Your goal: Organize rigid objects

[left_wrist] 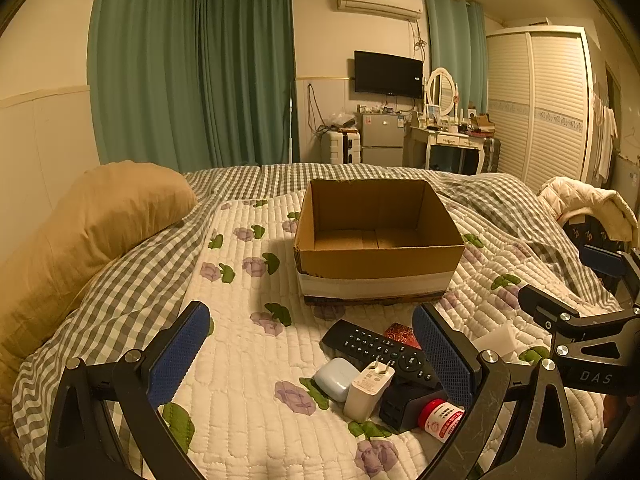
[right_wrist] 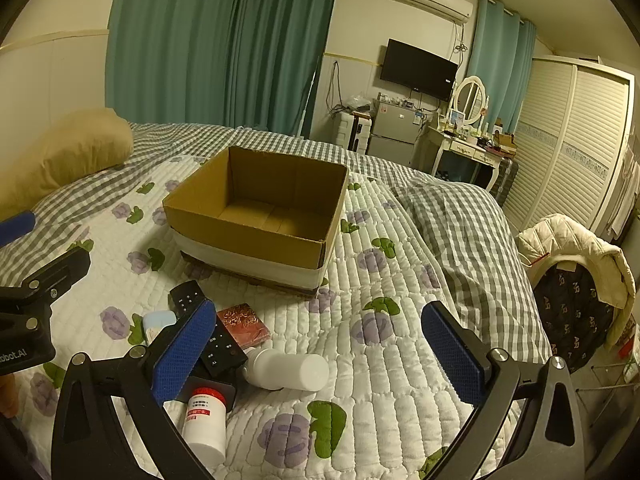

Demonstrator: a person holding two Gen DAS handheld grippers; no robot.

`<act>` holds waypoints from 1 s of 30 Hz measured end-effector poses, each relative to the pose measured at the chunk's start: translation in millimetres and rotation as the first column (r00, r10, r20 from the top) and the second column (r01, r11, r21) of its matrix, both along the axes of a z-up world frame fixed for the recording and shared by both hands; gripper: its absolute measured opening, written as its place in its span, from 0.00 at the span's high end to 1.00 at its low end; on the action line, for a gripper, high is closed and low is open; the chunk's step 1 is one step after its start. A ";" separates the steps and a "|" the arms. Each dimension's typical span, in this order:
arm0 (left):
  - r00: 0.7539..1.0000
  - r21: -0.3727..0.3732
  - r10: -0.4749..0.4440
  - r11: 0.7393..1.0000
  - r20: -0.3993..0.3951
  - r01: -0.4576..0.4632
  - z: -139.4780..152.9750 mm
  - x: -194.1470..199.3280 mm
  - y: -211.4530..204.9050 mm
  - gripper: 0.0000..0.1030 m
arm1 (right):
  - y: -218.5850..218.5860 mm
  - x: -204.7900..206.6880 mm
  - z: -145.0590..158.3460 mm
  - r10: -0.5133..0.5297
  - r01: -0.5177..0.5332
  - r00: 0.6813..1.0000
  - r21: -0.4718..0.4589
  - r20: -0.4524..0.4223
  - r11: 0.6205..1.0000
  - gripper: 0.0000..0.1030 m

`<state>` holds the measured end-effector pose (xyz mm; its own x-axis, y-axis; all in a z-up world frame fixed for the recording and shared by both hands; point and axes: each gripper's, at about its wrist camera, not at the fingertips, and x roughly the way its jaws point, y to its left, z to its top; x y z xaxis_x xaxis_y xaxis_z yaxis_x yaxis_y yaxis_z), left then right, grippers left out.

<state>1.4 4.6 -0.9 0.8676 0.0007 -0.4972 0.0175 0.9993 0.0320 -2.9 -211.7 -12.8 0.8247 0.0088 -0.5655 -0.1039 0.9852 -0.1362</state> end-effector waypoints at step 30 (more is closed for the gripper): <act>1.000 0.023 0.007 1.000 -0.016 -0.006 -5.7 -5.5 6.3 0.00 | 7.0 -2.5 -0.7 0.029 -0.029 0.999 -0.012 -0.031 1.000 0.00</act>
